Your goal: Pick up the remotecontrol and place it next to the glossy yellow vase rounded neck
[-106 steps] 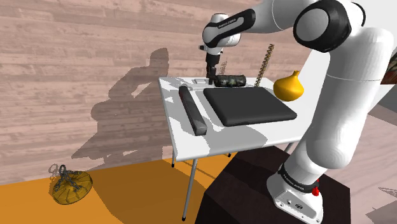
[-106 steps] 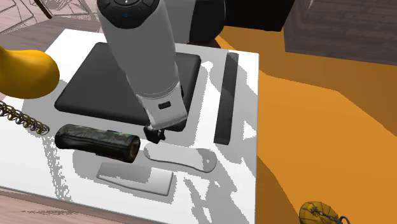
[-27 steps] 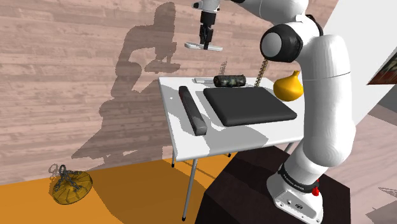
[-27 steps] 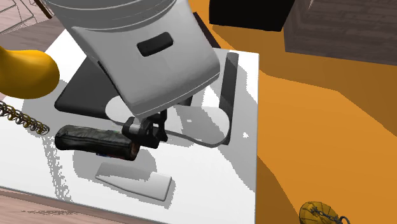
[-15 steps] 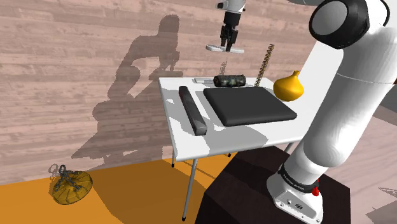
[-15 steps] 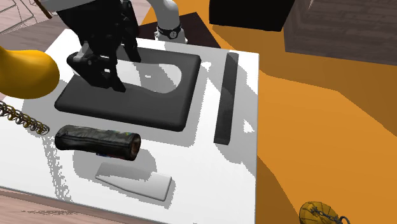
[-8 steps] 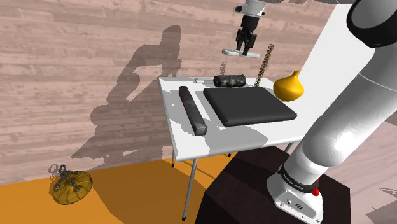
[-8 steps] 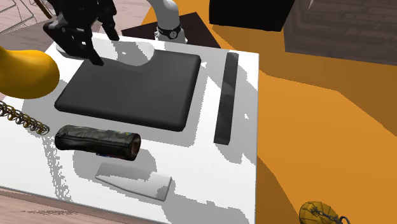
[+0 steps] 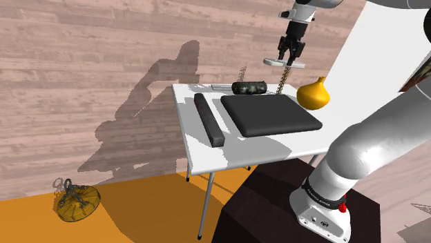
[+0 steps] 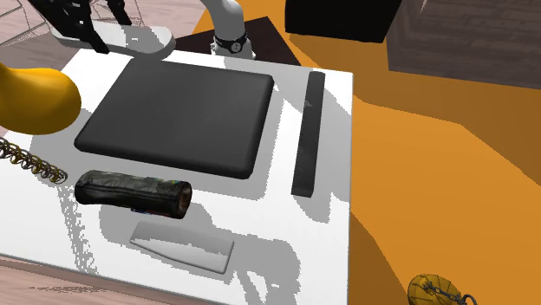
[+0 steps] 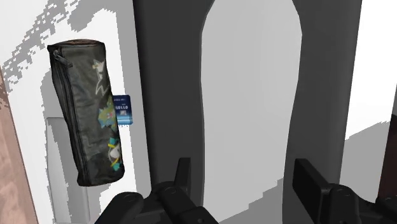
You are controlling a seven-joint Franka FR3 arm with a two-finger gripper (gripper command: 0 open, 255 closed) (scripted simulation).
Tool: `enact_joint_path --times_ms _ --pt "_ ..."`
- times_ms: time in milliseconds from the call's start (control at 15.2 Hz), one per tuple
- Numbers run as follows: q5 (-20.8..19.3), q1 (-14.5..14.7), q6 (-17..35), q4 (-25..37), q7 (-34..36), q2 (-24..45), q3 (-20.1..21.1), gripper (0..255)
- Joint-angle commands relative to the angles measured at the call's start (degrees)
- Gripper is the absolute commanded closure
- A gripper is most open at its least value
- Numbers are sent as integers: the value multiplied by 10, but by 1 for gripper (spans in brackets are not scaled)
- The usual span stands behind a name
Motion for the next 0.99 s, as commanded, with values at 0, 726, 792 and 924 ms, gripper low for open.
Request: enact_joint_path --times_ms 0,726,792,924 --pt "-14 -11 -2 -23 -17 -28 -10 255" --pt "-90 -77 -32 -98 -118 -151 -72 255" --pt "-98 -82 -36 -100 -129 -159 -79 255" --pt "-112 -94 -42 -104 -151 -174 -94 255"
